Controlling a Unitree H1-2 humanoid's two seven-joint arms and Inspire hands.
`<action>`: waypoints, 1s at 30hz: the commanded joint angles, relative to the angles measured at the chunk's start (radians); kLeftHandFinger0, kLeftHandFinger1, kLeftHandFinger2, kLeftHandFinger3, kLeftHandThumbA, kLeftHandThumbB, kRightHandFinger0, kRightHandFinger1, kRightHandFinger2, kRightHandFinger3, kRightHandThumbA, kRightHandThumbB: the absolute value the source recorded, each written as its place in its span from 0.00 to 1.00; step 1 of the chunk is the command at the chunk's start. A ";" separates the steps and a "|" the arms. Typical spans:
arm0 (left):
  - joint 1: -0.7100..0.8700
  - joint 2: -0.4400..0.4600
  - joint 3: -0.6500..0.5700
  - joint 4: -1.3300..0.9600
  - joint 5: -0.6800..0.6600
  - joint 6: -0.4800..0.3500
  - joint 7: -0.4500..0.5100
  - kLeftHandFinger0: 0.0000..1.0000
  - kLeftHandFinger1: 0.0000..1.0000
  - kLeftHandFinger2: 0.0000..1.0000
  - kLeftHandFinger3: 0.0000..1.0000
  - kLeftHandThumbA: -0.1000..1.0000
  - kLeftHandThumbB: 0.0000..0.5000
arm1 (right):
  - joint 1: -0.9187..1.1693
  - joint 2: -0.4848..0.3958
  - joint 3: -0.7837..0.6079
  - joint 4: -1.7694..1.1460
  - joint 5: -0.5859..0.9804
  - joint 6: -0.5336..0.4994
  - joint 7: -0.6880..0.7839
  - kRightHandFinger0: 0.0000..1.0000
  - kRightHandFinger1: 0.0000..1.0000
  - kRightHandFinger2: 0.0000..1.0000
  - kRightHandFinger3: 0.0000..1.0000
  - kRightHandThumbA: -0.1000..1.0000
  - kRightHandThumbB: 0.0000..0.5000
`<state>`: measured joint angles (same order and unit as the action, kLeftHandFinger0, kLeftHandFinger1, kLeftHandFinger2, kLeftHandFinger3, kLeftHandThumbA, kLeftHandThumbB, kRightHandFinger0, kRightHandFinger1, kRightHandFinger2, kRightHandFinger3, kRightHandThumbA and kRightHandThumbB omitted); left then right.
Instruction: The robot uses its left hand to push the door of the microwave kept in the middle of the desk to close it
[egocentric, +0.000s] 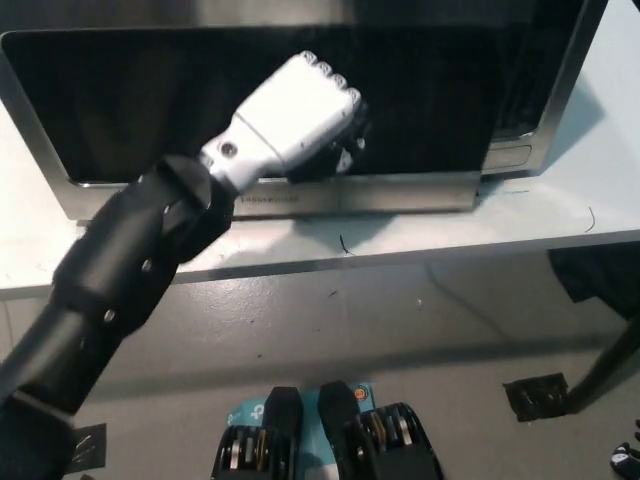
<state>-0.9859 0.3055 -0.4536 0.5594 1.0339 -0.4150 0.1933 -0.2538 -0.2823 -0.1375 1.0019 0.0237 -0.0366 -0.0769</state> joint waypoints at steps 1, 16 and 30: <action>-0.147 -0.021 -0.014 0.132 0.045 0.070 0.101 0.00 0.00 0.00 0.00 0.08 1.00 | 0.001 -0.010 0.002 -0.023 -0.006 -0.014 -0.016 0.80 0.92 0.99 0.99 0.14 0.00; -0.449 -0.120 -0.117 0.688 -0.023 0.199 0.188 0.00 0.00 0.00 0.00 0.00 1.00 | 0.025 0.012 0.000 -0.012 -0.003 -0.028 -0.022 0.80 0.92 0.99 0.99 0.14 0.00; -0.152 -0.026 -0.024 0.037 -0.020 0.186 0.100 0.00 0.00 0.00 0.00 0.00 1.00 | 0.044 0.012 -0.004 -0.022 -0.001 -0.029 -0.022 0.80 0.92 0.99 0.99 0.14 0.00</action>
<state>-1.1893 0.1972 -0.5624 0.9772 1.0389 -0.4032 0.3989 -0.2029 -0.2497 -0.1361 1.0077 0.0240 -0.0377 -0.0787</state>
